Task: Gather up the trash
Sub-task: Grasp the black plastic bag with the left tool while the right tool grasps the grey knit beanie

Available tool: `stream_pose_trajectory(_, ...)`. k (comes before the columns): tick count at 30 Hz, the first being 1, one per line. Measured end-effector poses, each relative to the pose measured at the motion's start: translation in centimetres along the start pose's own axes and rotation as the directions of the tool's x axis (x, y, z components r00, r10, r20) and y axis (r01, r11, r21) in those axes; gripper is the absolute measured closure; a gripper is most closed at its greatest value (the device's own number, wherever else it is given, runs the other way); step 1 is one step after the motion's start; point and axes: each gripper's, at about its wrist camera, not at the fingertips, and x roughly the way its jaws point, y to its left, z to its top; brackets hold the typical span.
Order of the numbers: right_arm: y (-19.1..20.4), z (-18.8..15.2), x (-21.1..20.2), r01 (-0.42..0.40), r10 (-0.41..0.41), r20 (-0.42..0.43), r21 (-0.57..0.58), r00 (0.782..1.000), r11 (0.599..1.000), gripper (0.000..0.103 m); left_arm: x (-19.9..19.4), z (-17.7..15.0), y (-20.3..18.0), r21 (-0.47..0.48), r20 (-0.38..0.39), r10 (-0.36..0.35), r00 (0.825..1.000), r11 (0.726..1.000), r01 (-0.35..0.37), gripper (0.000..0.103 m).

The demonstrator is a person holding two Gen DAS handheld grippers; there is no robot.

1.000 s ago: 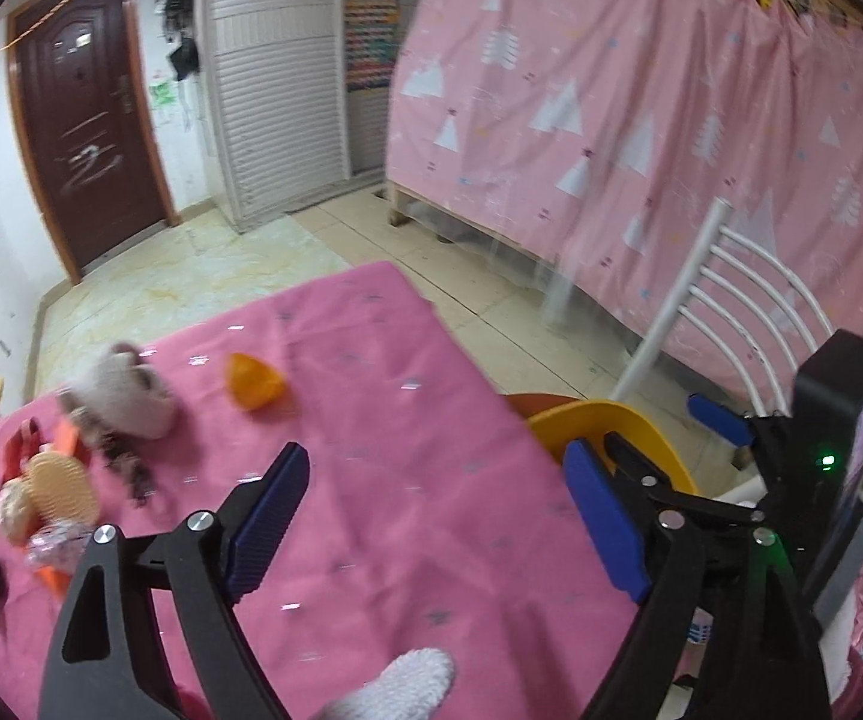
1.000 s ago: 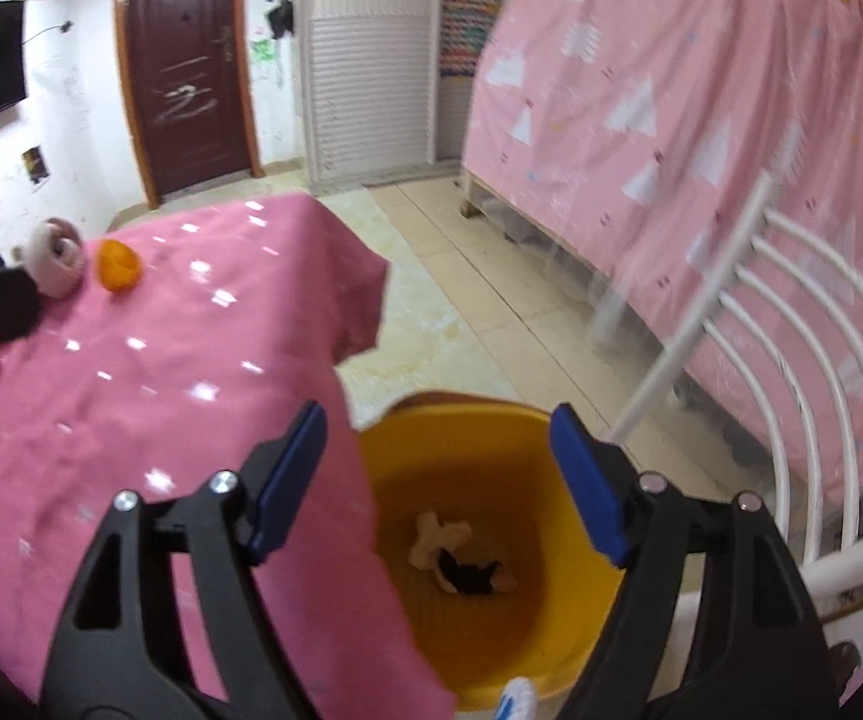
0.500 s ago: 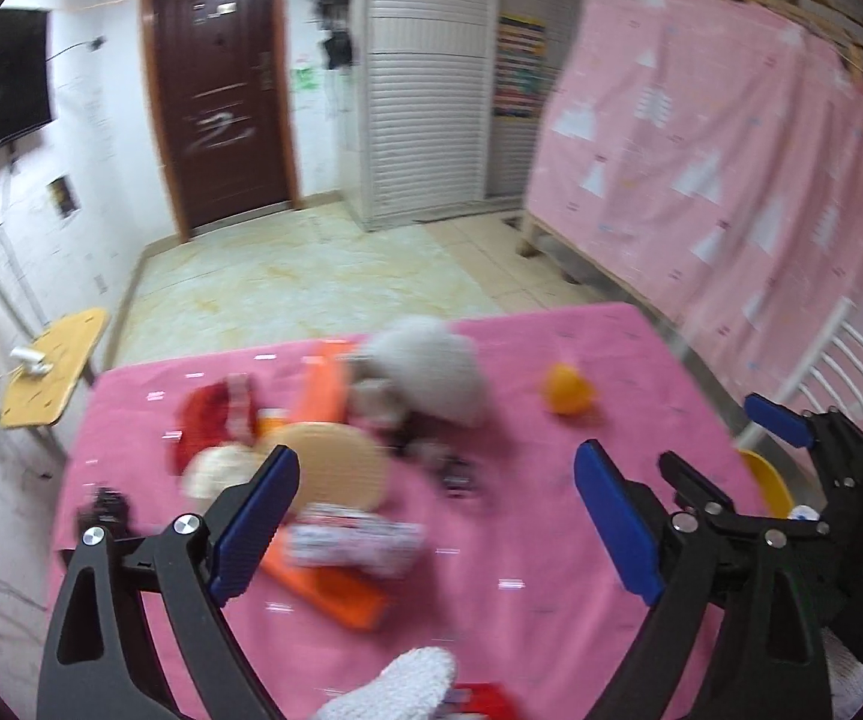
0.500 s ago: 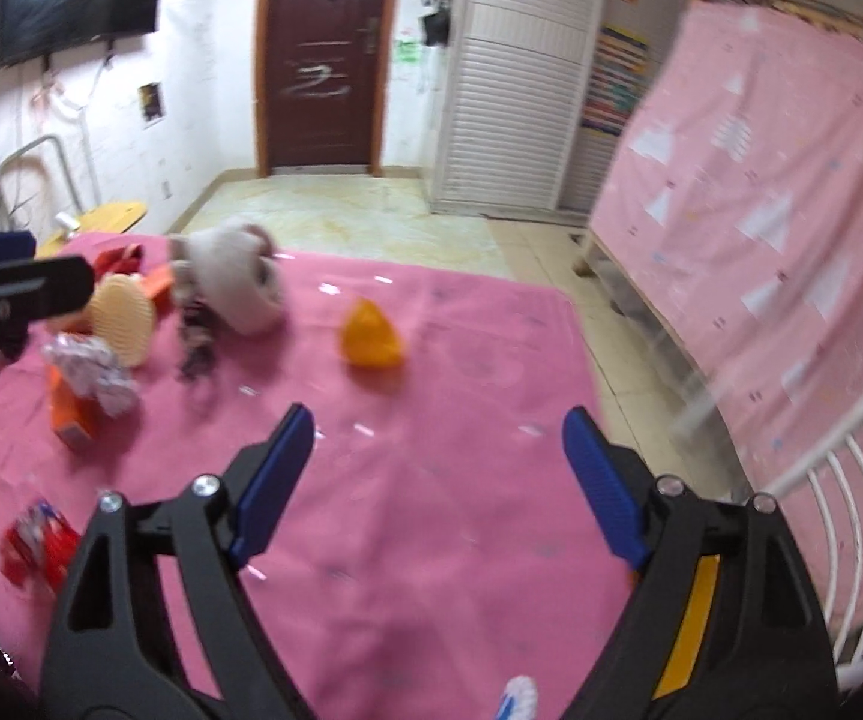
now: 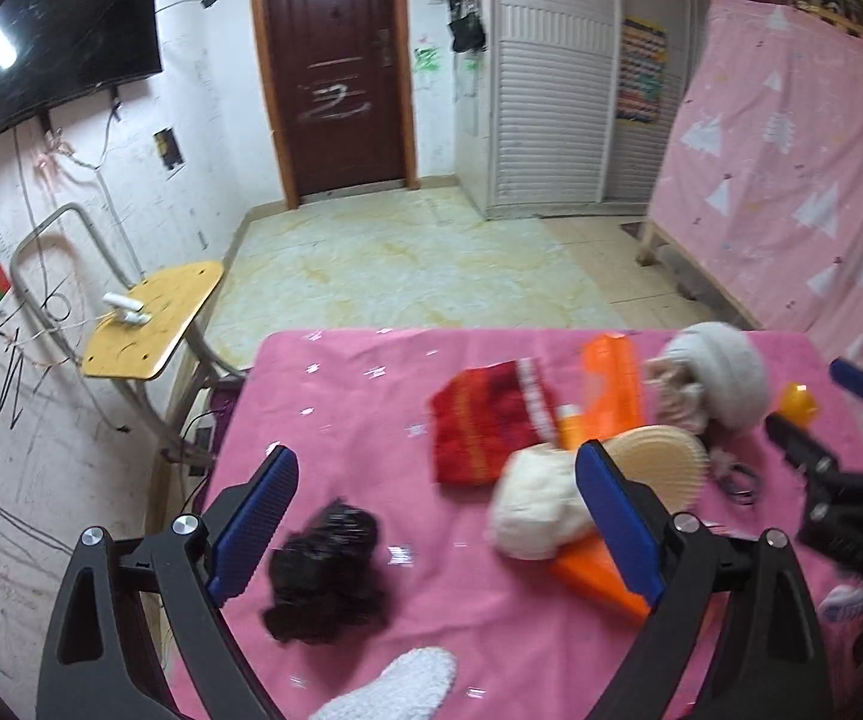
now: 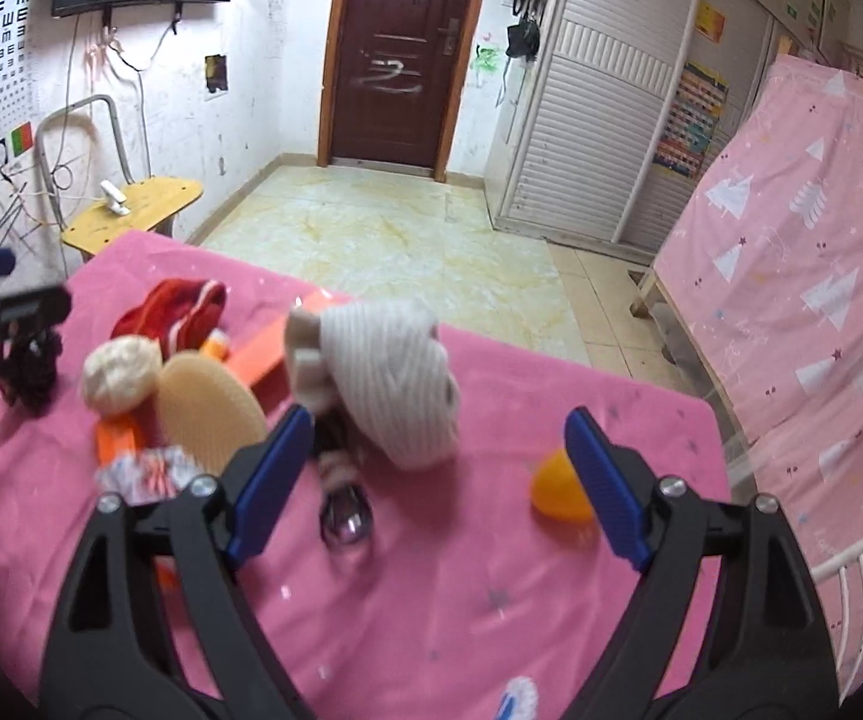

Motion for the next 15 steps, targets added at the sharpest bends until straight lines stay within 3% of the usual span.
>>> stream_pose_trajectory(15, 0.5, 2.6, 6.7, -0.081, 0.086, -0.068, 0.072, 0.994, 0.994, 0.018, 6.3, -2.7, 3.6, -0.028, -0.14, 0.009, 0.99, 1.0, -0.013, 0.017)
